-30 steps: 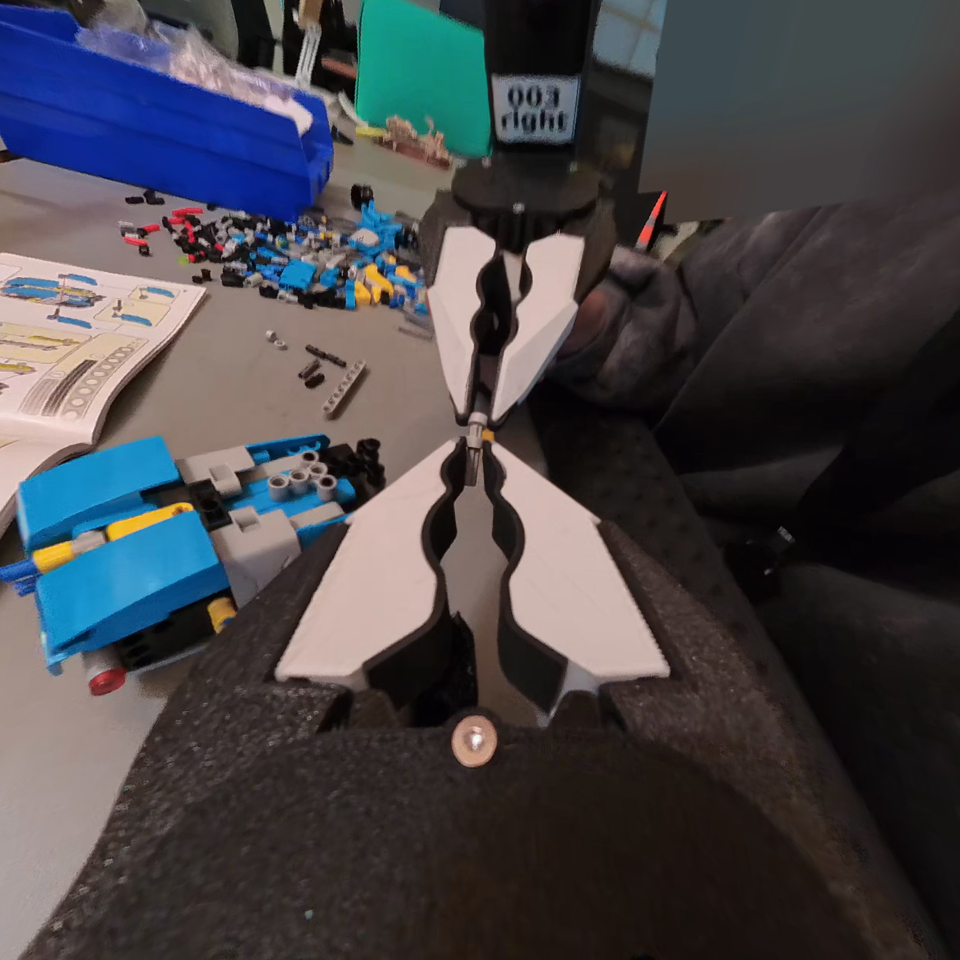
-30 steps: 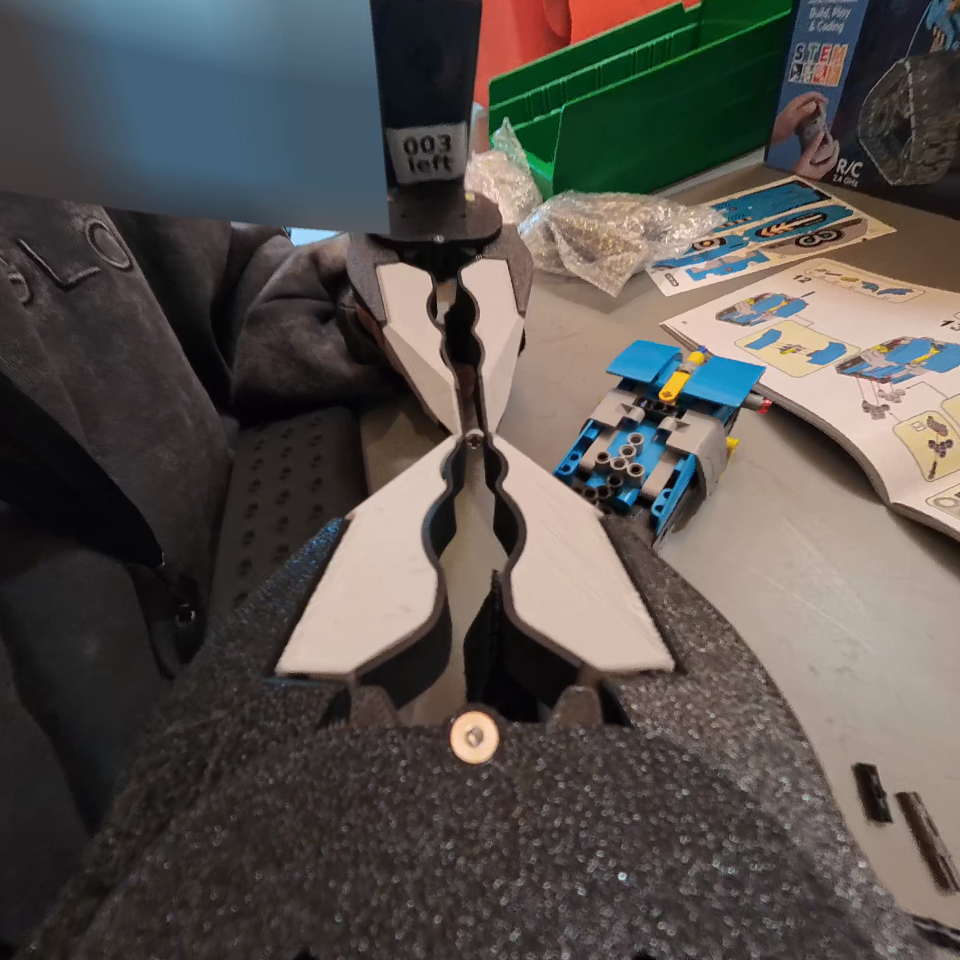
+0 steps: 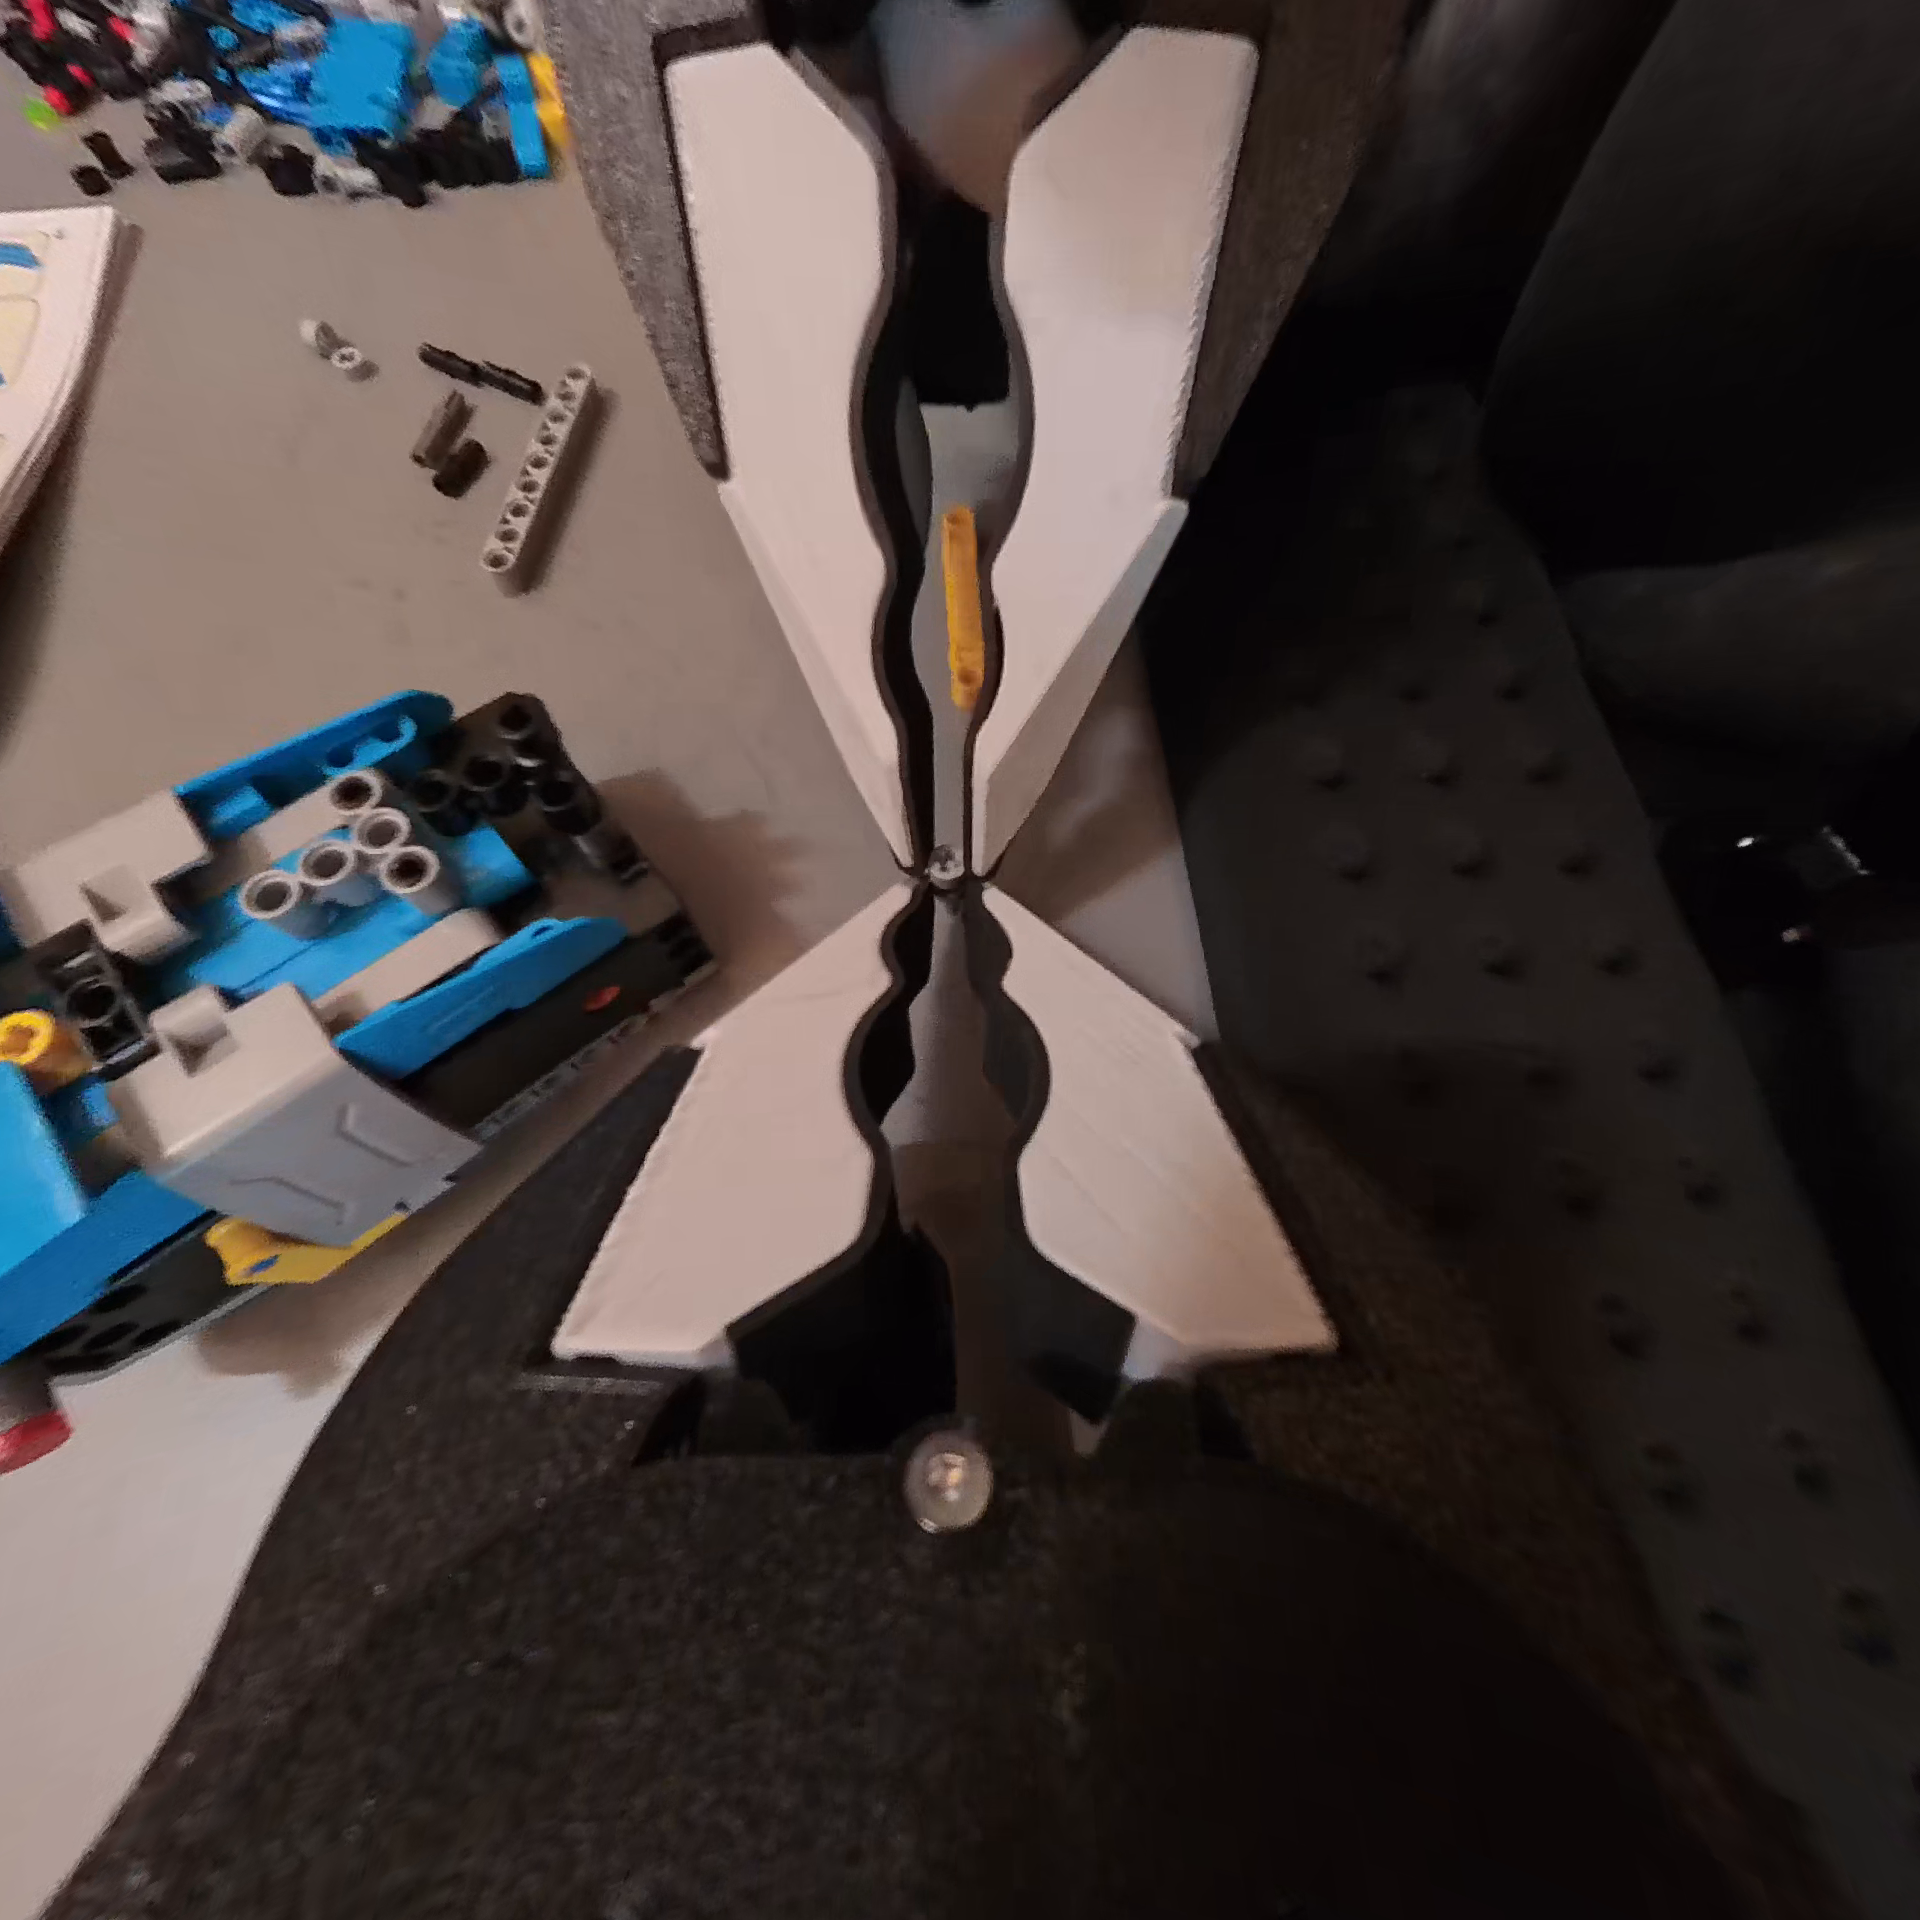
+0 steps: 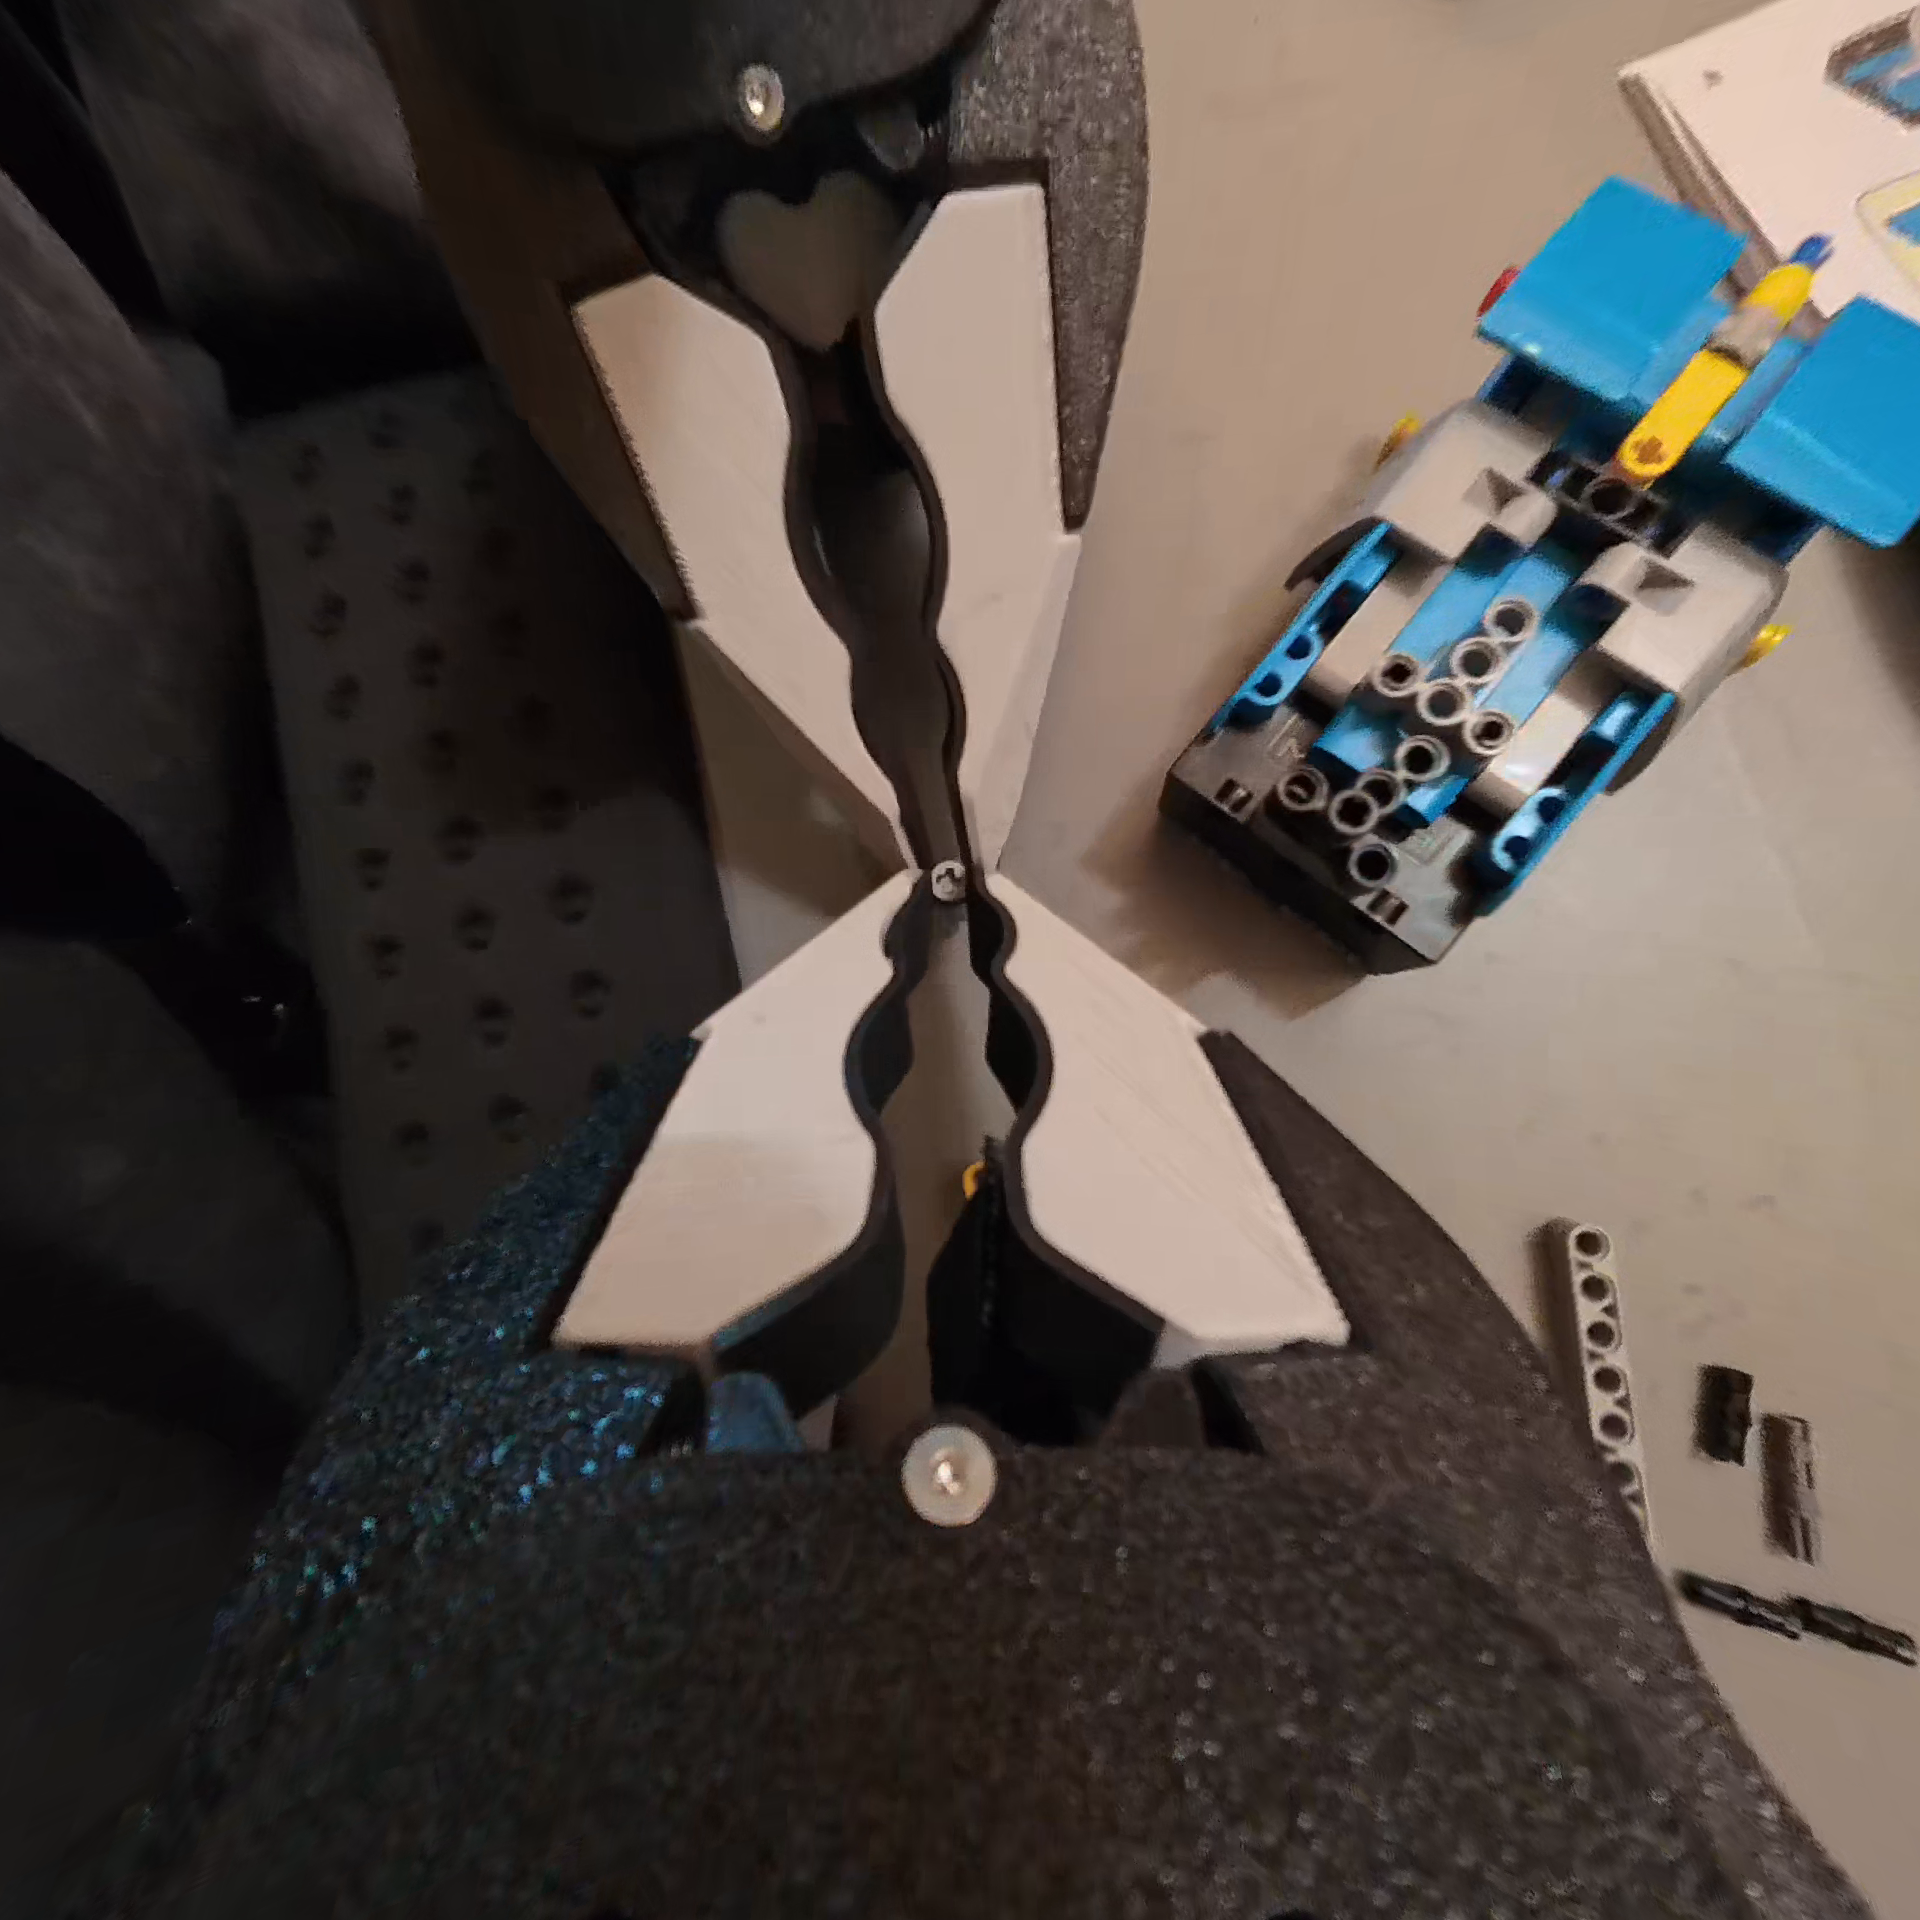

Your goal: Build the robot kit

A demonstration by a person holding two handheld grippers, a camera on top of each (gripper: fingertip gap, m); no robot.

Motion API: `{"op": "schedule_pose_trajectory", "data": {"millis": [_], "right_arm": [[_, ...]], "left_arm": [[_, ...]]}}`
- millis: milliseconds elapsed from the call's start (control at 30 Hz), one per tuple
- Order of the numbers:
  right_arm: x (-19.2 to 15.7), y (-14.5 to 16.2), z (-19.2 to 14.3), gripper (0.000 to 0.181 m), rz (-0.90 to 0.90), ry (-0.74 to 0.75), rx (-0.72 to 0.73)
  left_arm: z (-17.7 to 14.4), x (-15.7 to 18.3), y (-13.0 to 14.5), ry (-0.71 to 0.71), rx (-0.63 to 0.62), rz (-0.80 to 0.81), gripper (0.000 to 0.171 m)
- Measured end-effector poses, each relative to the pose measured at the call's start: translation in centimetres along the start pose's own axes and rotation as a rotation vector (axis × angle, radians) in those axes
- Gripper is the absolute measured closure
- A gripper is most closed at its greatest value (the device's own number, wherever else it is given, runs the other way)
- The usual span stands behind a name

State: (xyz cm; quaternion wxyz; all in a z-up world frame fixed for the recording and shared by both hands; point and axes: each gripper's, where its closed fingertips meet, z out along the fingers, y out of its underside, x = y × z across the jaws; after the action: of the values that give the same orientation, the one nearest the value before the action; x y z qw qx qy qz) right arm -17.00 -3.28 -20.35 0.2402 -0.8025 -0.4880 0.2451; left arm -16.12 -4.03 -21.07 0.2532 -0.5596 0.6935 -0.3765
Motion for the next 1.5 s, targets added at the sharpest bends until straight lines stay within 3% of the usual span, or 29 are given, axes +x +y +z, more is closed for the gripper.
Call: {"op": "schedule_pose_trajectory", "data": {"millis": [1000,1200,1333,1433,1500], "right_arm": [[-0.6,1.1,0.5,0.175,0.006,0.005,-0.266],[-0.6,1.0,0.3,0.174,0.014,-0.015,-0.175],[-0.4,0.0,-0.7,0.165,0.038,-0.016,-0.03],[-0.4,-1.0,-1.9,0.181,0.009,0.01,0.113],[-1.1,-1.2,-1.8,0.181,0.016,-0.012,0.164]], "left_arm": [[0.5,0.7,0.4,0.034,-0.034,0.013,0.168],[0.6,0.7,0.4,0.02,-0.034,0.037,0.167],[0.6,0.8,0.4,0.022,-0.034,0.04,0.167],[0.6,0.8,0.4,0.024,-0.034,0.039,0.167],[0.6,0.8,0.4,0.026,-0.034,0.035,0.167]]}}
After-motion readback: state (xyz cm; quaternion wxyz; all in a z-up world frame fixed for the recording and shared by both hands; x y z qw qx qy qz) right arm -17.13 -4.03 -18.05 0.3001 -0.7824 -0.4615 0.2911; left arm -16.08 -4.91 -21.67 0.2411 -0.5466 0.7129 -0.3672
